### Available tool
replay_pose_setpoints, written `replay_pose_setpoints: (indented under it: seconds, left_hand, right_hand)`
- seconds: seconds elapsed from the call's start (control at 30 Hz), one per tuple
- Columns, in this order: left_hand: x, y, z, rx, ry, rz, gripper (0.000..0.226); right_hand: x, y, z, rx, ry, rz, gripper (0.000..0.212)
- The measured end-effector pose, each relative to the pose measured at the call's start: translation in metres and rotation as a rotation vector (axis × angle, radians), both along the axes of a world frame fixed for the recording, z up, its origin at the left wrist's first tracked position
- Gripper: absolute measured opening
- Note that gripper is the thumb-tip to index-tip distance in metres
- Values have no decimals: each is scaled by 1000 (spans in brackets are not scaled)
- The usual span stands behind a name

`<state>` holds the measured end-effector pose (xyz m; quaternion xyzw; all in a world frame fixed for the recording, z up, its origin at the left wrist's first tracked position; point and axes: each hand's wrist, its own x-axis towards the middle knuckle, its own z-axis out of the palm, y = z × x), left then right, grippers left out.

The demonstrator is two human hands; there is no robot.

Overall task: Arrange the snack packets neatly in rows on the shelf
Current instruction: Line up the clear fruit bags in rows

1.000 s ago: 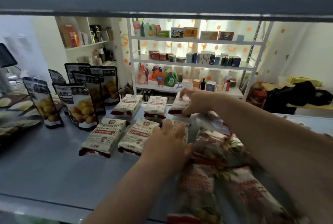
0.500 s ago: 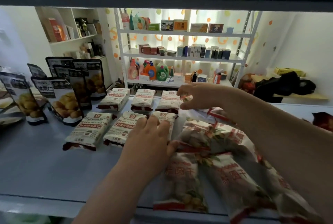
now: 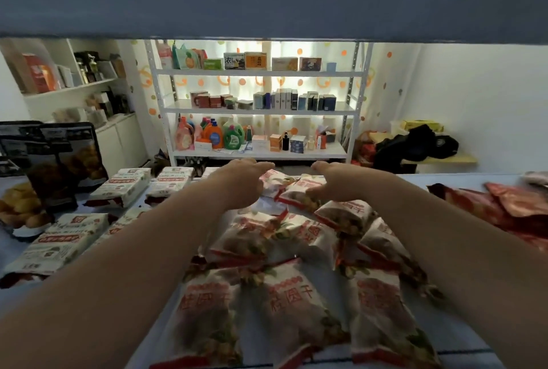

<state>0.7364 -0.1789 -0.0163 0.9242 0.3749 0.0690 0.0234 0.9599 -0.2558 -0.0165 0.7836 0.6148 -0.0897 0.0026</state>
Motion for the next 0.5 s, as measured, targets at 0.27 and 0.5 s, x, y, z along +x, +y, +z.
replay_pose_setpoints:
  seconds: [0.27, 0.5]
  left_hand:
    - [47, 35, -16, -132, 174, 25, 45]
    - [29, 60, -13, -223, 1, -91, 25]
  right_hand:
    - [12, 19, -18, -141, 120, -124, 133]
    - [20, 18, -12, 83, 200, -88, 104]
